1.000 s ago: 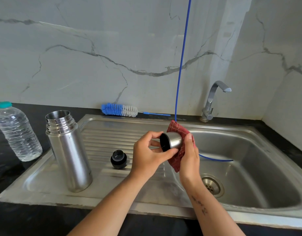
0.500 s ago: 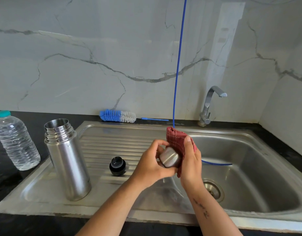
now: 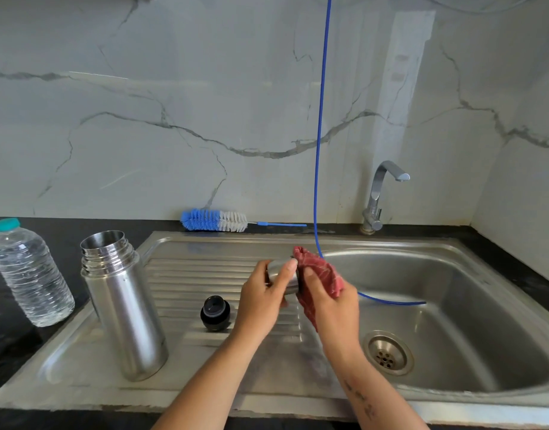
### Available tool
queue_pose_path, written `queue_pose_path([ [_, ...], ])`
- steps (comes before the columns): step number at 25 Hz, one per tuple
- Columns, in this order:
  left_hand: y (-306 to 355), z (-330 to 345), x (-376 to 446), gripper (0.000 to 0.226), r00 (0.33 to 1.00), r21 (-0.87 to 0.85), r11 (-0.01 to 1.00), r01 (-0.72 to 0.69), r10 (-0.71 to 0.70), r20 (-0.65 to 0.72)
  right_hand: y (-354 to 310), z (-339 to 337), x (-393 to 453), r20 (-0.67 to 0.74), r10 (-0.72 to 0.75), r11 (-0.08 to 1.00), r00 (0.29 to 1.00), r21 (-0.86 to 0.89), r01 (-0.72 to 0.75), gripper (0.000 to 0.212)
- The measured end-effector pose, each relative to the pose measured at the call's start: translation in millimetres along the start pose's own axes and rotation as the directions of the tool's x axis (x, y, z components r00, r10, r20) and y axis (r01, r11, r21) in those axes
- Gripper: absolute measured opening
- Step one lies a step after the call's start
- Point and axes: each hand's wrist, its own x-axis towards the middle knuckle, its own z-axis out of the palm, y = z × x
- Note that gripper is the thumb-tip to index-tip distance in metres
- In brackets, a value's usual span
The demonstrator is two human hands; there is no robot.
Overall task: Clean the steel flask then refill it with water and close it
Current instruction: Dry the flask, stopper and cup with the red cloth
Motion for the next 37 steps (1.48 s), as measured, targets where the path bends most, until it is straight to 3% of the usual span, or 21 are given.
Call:
queue_pose_path([
  [2, 1, 3, -6, 0.049, 0.995, 0.185, 0.980, -0.079, 0.089, -0.047, 0, 4, -6, 0.074, 0.037, 0.999, 0.997, -0.011, -0.037, 0.027],
  [6, 0, -1, -4, 0.059, 0.970, 0.336, 0.926, -0.174, 0.221, -0.106, -9, 0, -4, 0.227, 0.204, 0.971, 0.952, 0.075, -0.226, 0.031],
  [9, -7, -6, 1, 0.059, 0.934, 0.408, 0.865, -0.294, 0.350, -0.070, -5, -1, 4, 0.314, 0.284, 0.940, 0.906, 0.096, -0.328, 0.058],
  [13, -13, -6, 5, 0.044, 0.877, 0.334, 0.818, -0.469, 0.476, 0.065, -13, -10, 13, 0.364, 0.370, 0.843, 0.855, 0.255, -0.474, 0.025],
  [16, -15, -4, 4, 0.048, 0.777, 0.292, 0.725, -0.624, 0.615, 0.135, -15, -18, 14, 0.457, 0.399, 0.705, 0.795, 0.401, -0.585, 0.026],
  [18, -16, -6, 4, 0.054, 0.748, 0.289, 0.694, -0.659, 0.647, 0.150, -15, -15, 10, 0.484, 0.394, 0.649, 0.781, 0.455, -0.610, 0.028],
  [20, -14, -9, 3, 0.055, 0.826, 0.289, 0.776, -0.561, 0.546, 0.139, -12, -12, 6, 0.391, 0.359, 0.764, 0.847, 0.399, -0.508, 0.018],
  [22, -5, -10, -2, 0.070, 0.970, 0.232, 0.944, -0.236, 0.215, 0.115, -4, -14, 6, 0.325, 0.085, 0.989, 0.942, 0.085, -0.119, 0.033],
  [24, 4, -10, 0, 0.080, 0.981, 0.103, 0.986, 0.132, -0.145, 0.132, 2, -13, 5, 0.455, -0.142, 0.946, 0.879, -0.198, 0.255, 0.043],
  [25, 7, -10, 1, 0.075, 0.970, 0.047, 0.978, 0.205, -0.210, 0.126, 1, -12, 4, 0.480, -0.157, 0.935, 0.863, -0.209, 0.287, 0.043],
  [26, 9, -11, 1, 0.068, 0.977, 0.013, 0.983, 0.184, -0.184, 0.108, -4, -10, 3, 0.475, -0.129, 0.951, 0.870, -0.189, 0.244, 0.042],
  [28, 1, -13, 2, 0.059, 0.989, 0.051, 0.989, -0.141, 0.138, 0.044, -12, -9, 4, 0.462, 0.040, 0.991, 0.886, 0.094, -0.093, 0.032],
  [30, -8, -15, 5, 0.050, 0.886, 0.127, 0.877, -0.462, 0.453, 0.095, -11, -14, 15, 0.538, 0.242, 0.807, 0.808, 0.350, -0.475, 0.020],
  [32, -13, -16, 5, 0.048, 0.826, 0.106, 0.823, -0.558, 0.539, 0.164, -9, -20, 22, 0.582, 0.331, 0.713, 0.743, 0.361, -0.601, 0.039],
  [33, -11, -17, 4, 0.045, 0.831, 0.102, 0.831, -0.547, 0.524, 0.185, -10, -21, 21, 0.585, 0.335, 0.719, 0.739, 0.348, -0.601, 0.042],
  [34, -10, -17, 5, 0.042, 0.863, 0.100, 0.864, -0.493, 0.471, 0.185, -9, -20, 18, 0.539, 0.314, 0.779, 0.782, 0.324, -0.536, 0.034],
  [36, 2, -16, 3, 0.050, 0.968, 0.073, 0.975, -0.210, 0.197, 0.153, -11, -20, 10, 0.492, 0.130, 0.978, 0.861, 0.081, -0.194, 0.025],
  [37, 7, -17, 3, 0.061, 0.988, 0.077, 0.997, 0.001, -0.012, 0.152, -7, -18, 6, 0.538, 0.014, 0.995, 0.843, -0.092, 0.042, 0.030],
])
